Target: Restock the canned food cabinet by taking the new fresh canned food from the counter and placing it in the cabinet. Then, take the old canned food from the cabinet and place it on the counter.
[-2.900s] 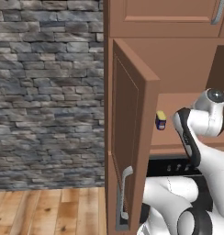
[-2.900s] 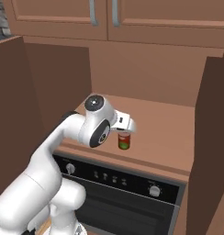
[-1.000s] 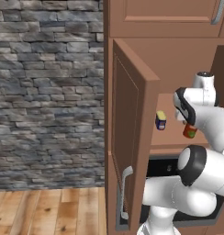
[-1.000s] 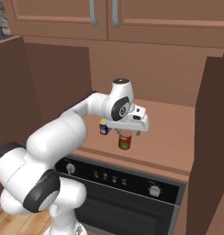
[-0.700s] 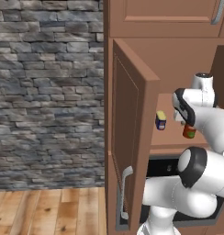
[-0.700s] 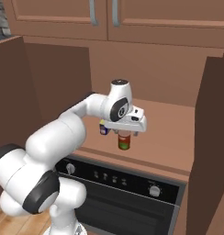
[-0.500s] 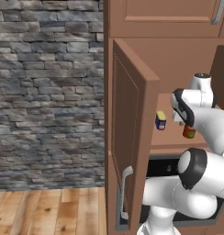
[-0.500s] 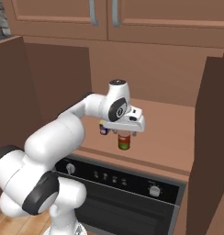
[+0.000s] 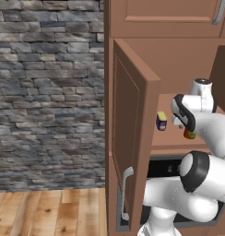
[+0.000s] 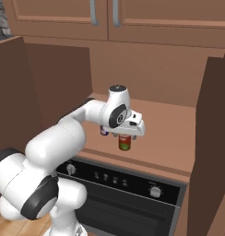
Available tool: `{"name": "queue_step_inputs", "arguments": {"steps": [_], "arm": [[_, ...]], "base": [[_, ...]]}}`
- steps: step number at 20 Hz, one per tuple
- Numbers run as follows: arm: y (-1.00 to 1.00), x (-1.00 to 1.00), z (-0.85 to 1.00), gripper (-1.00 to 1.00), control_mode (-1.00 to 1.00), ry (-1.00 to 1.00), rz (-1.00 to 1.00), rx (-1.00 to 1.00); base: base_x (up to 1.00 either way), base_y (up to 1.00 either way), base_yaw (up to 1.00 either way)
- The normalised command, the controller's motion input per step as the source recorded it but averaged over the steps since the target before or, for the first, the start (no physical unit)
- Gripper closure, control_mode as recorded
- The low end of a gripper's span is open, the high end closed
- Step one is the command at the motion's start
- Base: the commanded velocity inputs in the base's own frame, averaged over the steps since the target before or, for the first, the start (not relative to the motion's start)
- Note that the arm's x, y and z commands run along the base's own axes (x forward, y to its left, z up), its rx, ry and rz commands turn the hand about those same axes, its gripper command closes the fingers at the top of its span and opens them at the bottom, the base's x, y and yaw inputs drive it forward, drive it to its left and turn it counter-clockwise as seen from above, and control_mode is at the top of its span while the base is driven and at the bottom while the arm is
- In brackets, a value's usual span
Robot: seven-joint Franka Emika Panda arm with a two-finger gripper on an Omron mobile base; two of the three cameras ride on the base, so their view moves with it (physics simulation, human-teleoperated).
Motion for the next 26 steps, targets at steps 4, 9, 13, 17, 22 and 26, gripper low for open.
{"name": "queue_step_inputs", "arguments": {"steps": [4, 9, 13, 17, 22, 26], "arm": [[-0.02, 0.00, -0.13, -1.00, -1.00, -0.06, 0.00, 0.00], [0.00, 0.00, -0.03, 1.00, -1.00, -0.02, 0.00, 0.00], [0.00, 0.00, 0.00, 1.00, -1.00, 0.00, 0.00, 0.00], [0.00, -0.14, 0.05, 1.00, -1.00, -0.04, 0.00, 0.01], [0.00, -0.71, 0.40, 1.00, -1.00, -0.18, 0.00, 0.00], [0.01, -0.95, 0.46, 1.00, -1.00, -0.17, 0.00, 0.00]], "base": [[0.00, 0.00, 0.00], [0.00, 0.00, 0.00], [0.00, 0.00, 0.00], [0.00, 0.00, 0.00], [0.00, 0.00, 0.00], [0.00, 0.00, 0.00]]}}
